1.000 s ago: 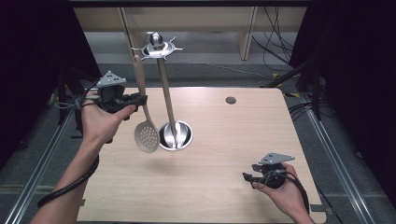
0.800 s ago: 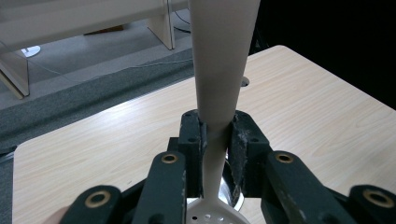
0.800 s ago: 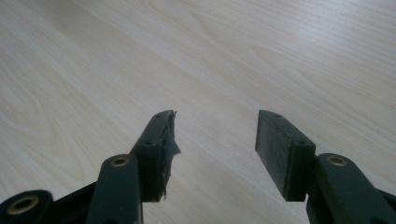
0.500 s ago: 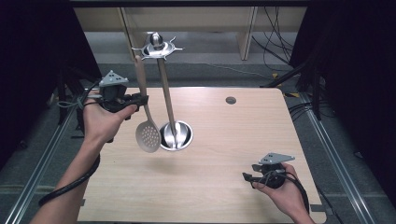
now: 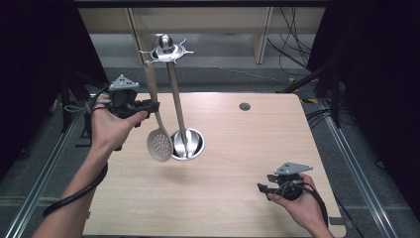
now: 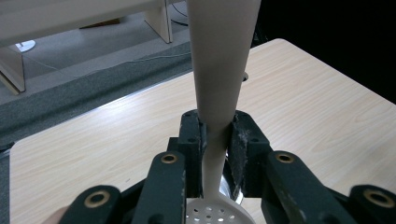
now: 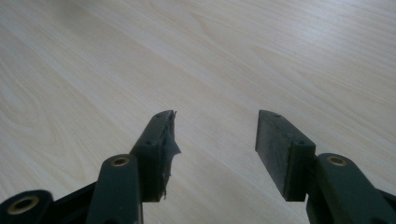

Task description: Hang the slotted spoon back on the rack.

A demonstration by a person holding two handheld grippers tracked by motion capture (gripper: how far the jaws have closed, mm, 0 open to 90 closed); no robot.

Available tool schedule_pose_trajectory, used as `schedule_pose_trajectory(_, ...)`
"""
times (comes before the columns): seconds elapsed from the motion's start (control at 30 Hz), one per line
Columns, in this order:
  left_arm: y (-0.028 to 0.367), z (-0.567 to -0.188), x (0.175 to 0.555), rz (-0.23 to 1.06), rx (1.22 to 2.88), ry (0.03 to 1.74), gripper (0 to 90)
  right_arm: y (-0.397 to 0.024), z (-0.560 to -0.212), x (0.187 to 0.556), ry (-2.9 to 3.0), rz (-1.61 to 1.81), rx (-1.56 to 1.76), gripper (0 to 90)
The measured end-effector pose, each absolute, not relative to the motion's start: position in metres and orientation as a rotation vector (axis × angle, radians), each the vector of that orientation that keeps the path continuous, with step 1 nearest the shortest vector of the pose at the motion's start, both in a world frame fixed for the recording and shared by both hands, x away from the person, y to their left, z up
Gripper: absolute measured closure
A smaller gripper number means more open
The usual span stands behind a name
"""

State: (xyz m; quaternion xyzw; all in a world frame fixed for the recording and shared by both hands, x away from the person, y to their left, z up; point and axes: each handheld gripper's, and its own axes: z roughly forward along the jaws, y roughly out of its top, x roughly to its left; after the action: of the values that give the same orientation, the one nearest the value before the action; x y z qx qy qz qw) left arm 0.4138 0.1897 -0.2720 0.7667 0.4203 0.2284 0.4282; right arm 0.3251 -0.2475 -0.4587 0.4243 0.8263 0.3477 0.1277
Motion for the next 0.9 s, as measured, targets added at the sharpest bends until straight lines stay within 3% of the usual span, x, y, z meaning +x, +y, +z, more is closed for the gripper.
schedule_pose_trajectory(0.3,0.188,-0.279,0.416,0.591,1.845,1.034,73.1,-0.248,-0.459,0.325,2.407,1.009,1.233,47.7)
schedule_pose_trajectory(0.53,0.197,-0.29,0.409,0.67,1.785,0.949,44.7,-0.247,-0.459,0.325,2.409,1.006,1.23,47.7)
schedule_pose_trajectory(0.73,0.212,-0.305,0.394,0.716,1.772,0.889,34.1,-0.246,-0.458,0.324,2.407,1.014,1.254,47.6)
schedule_pose_trajectory(0.9,0.222,-0.321,0.378,0.713,1.774,0.887,30.9,-0.247,-0.459,0.325,2.407,1.005,1.231,47.6)
